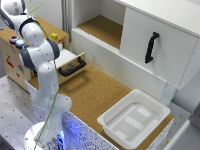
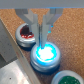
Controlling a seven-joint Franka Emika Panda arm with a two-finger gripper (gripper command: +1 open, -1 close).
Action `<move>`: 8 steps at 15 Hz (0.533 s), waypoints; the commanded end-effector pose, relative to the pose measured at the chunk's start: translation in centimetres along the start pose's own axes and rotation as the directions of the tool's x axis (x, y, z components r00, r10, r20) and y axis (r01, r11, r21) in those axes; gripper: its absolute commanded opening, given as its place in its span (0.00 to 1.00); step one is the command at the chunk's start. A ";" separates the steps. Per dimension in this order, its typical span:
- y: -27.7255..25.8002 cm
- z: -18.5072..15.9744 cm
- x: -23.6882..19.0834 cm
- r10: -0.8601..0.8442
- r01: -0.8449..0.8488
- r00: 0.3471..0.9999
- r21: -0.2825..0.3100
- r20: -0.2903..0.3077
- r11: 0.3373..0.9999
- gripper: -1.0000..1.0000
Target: Toggle the blue light switch to turn off the blue light
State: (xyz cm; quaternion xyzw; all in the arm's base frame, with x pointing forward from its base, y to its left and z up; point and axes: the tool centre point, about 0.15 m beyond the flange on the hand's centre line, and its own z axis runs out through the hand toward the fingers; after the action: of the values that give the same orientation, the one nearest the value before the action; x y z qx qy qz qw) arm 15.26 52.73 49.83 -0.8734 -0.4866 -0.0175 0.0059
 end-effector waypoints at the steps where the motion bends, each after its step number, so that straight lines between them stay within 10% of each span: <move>1: -0.4 1.9 3.2 -0.006 0.013 0.996 -0.078 0.094 0.997 0.00; 8: 0.0 5.5 1.1 0.024 -0.023 0.993 -0.014 0.112 1.000 0.00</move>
State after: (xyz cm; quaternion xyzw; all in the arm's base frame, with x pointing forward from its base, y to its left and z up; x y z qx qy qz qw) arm 15.49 53.57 46.68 -0.8714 -0.4904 0.0097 -0.0030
